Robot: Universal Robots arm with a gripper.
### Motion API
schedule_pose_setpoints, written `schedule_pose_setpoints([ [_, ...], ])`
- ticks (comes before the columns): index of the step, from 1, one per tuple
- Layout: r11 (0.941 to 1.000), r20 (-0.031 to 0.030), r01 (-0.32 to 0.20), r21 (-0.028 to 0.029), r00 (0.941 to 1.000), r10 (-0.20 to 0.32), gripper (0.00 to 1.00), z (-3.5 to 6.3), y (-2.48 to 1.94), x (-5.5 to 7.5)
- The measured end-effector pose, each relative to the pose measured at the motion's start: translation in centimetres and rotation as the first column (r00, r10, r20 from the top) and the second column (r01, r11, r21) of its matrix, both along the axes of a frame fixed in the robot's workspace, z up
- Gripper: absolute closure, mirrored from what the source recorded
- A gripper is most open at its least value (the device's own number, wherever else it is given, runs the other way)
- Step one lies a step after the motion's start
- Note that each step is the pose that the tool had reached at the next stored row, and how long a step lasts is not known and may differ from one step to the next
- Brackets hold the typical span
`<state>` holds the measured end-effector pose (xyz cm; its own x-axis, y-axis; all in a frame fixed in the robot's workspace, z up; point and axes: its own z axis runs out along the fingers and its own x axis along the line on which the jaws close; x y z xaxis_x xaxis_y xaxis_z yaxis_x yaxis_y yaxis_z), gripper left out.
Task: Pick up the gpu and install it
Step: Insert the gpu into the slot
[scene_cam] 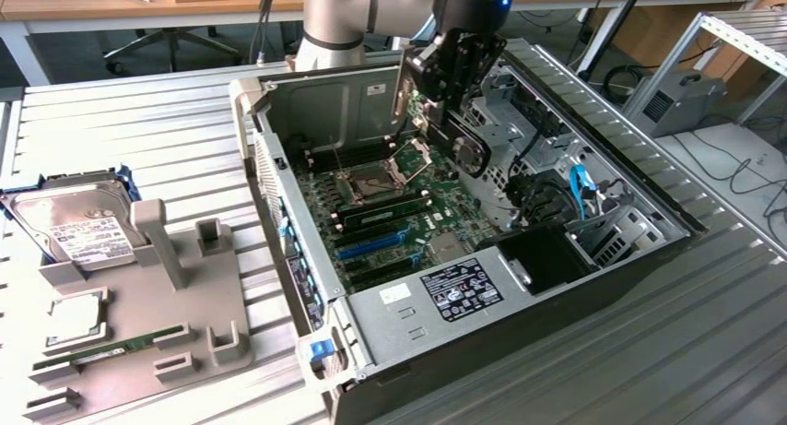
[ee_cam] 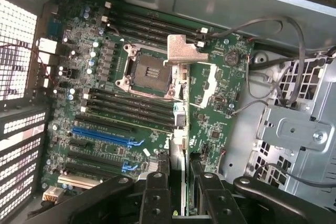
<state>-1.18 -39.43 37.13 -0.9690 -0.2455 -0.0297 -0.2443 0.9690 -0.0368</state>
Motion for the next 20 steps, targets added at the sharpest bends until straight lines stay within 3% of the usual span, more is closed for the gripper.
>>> schedule_pose_setpoints([
  [20, 0.9984, 0.0000, -0.056, 0.0000, 0.9984, 0.056, 0.74, -0.03, 0.00, 0.21],
])
